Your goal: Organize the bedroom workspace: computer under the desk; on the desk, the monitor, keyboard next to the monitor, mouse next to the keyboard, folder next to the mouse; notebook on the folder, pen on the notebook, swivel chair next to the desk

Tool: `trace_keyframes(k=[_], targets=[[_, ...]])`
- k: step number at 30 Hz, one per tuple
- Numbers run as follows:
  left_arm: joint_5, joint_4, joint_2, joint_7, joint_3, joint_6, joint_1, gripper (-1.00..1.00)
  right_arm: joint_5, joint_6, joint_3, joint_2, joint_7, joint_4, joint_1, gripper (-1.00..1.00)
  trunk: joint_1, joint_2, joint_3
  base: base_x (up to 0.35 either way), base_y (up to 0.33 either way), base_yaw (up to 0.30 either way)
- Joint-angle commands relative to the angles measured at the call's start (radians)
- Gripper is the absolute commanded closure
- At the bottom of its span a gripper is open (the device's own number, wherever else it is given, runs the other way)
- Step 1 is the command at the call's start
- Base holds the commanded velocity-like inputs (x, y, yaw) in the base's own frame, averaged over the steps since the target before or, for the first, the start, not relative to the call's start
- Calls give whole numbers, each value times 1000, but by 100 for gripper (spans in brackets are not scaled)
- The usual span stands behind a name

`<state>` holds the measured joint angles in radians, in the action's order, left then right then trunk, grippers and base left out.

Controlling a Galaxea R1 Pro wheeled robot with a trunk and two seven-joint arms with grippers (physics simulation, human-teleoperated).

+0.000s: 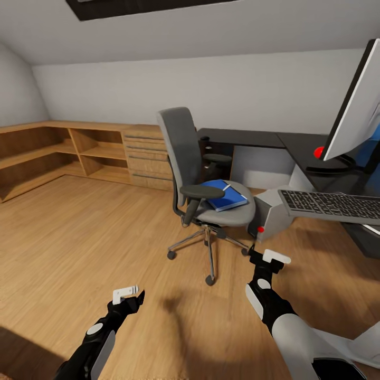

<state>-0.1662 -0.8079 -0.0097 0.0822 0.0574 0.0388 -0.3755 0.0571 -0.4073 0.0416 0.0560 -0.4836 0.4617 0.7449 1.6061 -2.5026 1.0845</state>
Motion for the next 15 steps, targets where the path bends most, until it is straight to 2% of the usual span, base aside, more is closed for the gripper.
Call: trace_keyframes(k=[1, 9, 15], targets=[[-10, -1, -1, 8, 5, 4, 0, -100, 6, -7, 3, 1, 4, -1, 1, -100, 0, -1, 5, 0, 0, 0], [-10, -1, -1, 8, 7, 4, 0, -100, 6, -7, 3, 1, 4, -1, 1, -100, 4, -3, 36, 0, 0, 0], [-10, -1, -1, 8, 7, 4, 0, -100, 5, -8, 3, 1, 3, 0, 1, -100, 4, -3, 36, 0, 0, 0]])
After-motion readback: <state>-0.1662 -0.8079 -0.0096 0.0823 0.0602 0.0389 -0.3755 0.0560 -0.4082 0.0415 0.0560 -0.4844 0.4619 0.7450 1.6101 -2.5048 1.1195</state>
